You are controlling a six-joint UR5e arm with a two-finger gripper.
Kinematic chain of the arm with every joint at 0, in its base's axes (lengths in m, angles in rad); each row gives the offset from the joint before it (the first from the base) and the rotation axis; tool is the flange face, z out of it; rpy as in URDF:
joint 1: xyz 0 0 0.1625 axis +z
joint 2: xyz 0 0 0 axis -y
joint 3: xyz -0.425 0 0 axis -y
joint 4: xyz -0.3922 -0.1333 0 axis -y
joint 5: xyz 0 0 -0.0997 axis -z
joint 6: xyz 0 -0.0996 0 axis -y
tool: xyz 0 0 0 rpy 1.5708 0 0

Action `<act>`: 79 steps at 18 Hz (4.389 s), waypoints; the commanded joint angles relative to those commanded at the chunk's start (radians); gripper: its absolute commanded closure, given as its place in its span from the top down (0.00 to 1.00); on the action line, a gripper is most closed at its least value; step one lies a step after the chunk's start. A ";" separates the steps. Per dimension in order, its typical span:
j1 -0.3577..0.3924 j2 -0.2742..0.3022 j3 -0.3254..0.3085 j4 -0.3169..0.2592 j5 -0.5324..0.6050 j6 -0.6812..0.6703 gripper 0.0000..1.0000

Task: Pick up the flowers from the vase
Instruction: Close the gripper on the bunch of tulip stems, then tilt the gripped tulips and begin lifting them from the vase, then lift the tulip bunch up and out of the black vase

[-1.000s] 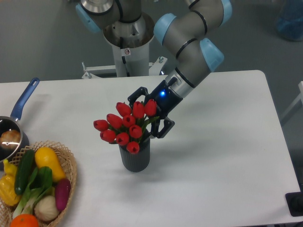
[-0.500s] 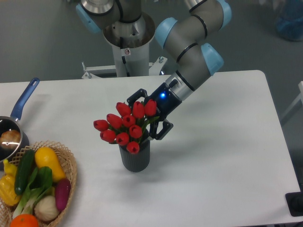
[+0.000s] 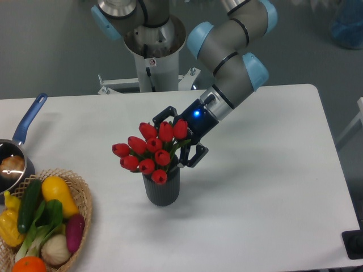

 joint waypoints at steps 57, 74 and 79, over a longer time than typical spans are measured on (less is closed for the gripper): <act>0.009 0.009 -0.031 0.005 -0.152 0.011 0.46; 0.038 0.028 -0.052 0.005 -0.224 0.011 0.32; 0.057 0.060 -0.052 0.005 -0.264 -0.037 0.32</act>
